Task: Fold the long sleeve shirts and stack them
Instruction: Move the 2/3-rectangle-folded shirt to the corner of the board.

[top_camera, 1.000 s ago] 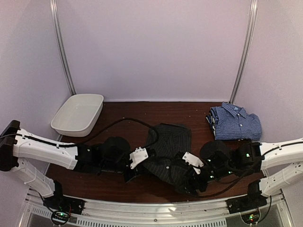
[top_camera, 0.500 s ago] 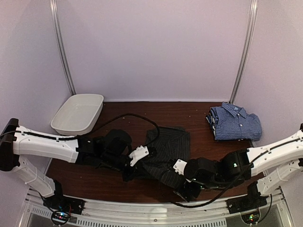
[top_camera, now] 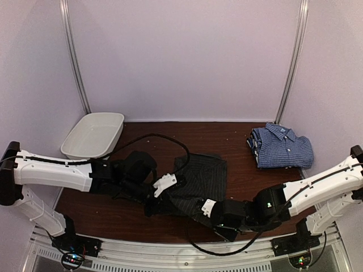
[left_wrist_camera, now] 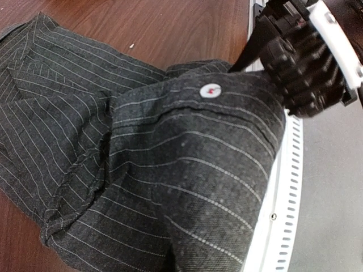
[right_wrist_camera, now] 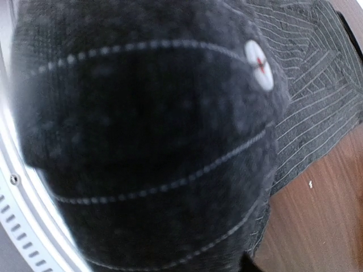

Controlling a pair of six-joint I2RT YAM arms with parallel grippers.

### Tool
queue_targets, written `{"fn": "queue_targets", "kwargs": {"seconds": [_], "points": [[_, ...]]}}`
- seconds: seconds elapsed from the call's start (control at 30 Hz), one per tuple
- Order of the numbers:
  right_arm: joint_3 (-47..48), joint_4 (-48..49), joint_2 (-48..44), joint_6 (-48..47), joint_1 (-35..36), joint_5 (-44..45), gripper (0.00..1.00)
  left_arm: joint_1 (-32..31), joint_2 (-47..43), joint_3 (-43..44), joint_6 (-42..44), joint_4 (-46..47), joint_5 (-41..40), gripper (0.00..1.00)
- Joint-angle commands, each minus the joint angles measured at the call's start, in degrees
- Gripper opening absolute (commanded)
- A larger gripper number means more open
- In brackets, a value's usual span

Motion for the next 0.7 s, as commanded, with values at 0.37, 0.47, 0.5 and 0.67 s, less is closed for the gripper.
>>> {"fn": "queue_targets", "kwargs": {"seconds": [0.37, 0.47, 0.5, 0.67], "points": [[1.10, 4.82, -8.15, -3.21, 0.64, -26.67, 0.00, -3.85, -6.46, -2.16, -7.50, -8.93, 13.76, 0.00], [1.18, 5.66, -8.58, -3.70, 0.22, -32.71, 0.00, -4.76, -7.69, -2.84, -8.22, -9.19, 19.23, 0.00], [1.13, 5.79, -8.64, -3.82, -0.37, -34.47, 0.00, -4.71, -8.07, -3.01, -8.22, -9.12, 20.72, 0.00], [-0.36, 6.70, -10.80, -4.93, -7.56, -41.07, 0.02, -3.40, -8.42, -2.11, -7.97, -7.89, 23.72, 0.00]]}}
